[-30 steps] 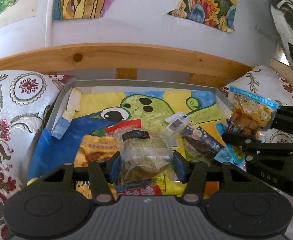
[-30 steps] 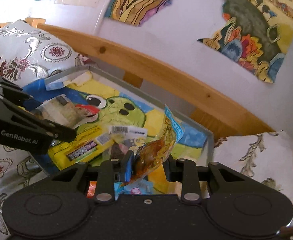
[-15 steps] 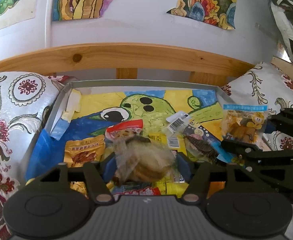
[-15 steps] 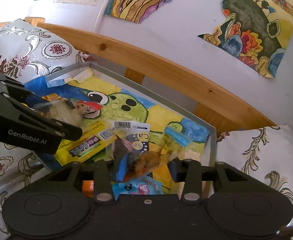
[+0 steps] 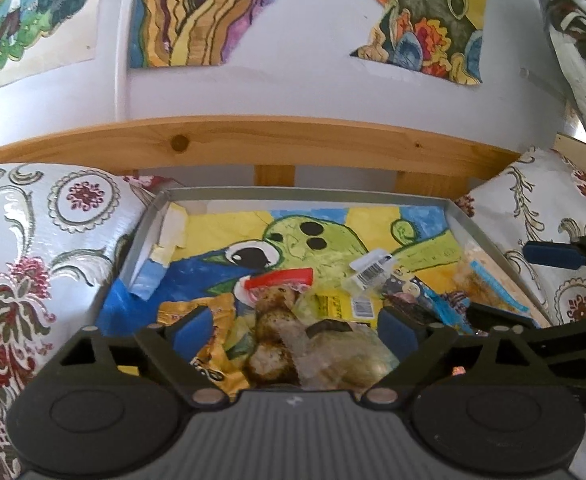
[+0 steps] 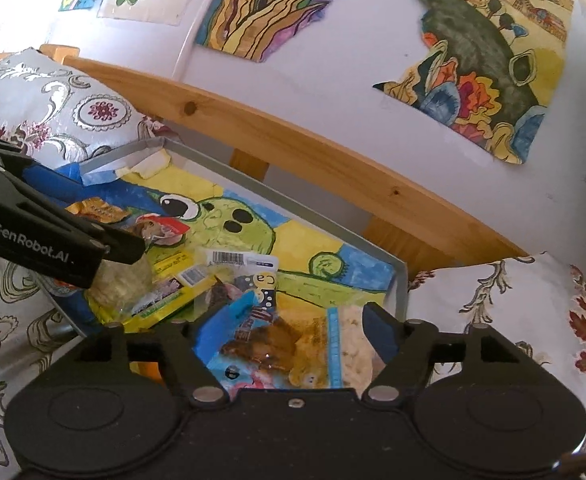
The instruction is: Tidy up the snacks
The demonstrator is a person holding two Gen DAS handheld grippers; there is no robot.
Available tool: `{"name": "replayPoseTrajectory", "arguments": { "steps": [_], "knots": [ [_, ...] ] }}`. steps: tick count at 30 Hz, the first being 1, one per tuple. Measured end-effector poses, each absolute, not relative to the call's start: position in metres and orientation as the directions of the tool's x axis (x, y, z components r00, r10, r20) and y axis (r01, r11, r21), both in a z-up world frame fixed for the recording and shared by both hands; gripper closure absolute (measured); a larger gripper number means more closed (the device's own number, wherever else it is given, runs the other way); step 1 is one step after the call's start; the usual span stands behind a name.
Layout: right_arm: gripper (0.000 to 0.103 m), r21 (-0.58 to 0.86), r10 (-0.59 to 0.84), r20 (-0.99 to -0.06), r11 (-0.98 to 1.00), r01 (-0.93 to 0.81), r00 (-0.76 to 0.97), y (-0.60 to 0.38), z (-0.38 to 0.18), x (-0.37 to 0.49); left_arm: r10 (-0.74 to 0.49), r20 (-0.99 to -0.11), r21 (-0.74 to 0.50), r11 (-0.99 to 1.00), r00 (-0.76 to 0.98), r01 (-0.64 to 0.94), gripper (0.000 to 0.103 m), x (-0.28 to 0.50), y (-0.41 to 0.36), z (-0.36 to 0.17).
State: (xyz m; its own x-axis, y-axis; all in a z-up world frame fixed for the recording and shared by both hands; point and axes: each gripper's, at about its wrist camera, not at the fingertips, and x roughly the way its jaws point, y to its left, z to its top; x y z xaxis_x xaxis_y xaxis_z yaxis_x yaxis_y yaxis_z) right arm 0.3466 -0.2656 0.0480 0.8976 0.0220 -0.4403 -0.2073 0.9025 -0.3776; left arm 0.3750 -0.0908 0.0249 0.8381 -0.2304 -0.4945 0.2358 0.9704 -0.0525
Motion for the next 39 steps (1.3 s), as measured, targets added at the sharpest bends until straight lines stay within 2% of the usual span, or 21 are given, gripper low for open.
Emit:
{"name": "replayPoseTrajectory", "arguments": {
  "steps": [2,6,12,30,39],
  "knots": [
    [0.024,-0.371,0.02,-0.436,0.907,-0.2,0.9,-0.267,0.05,0.344,-0.221,-0.488,-0.047,0.973,0.845,0.227,0.005,0.373,-0.09,0.027],
    [0.007,-0.362,0.009,-0.409,0.916,-0.172,0.912,-0.268,0.053,0.337,-0.206,-0.475,-0.034,0.976,0.856,0.216,0.001,0.367,-0.087,0.031],
    [0.001,-0.325,-0.013,-0.375,0.938,-0.118,0.927,-0.271,0.061,0.326,-0.168,-0.46,-0.012,0.983,0.872,0.183,0.001,0.355,-0.079,0.039],
    [0.001,-0.285,0.035,-0.345,0.948,-0.14,0.938,-0.258,0.089,0.268,-0.117,-0.426,-0.03,0.993,0.897,0.115,0.001,0.294,-0.056,0.051],
    [0.001,-0.215,0.038,-0.368,0.969,-0.124,0.929,-0.257,0.088,0.241,-0.121,-0.414,-0.027,0.992,0.902,0.121,0.001,0.257,-0.047,0.054]
  ]
}}
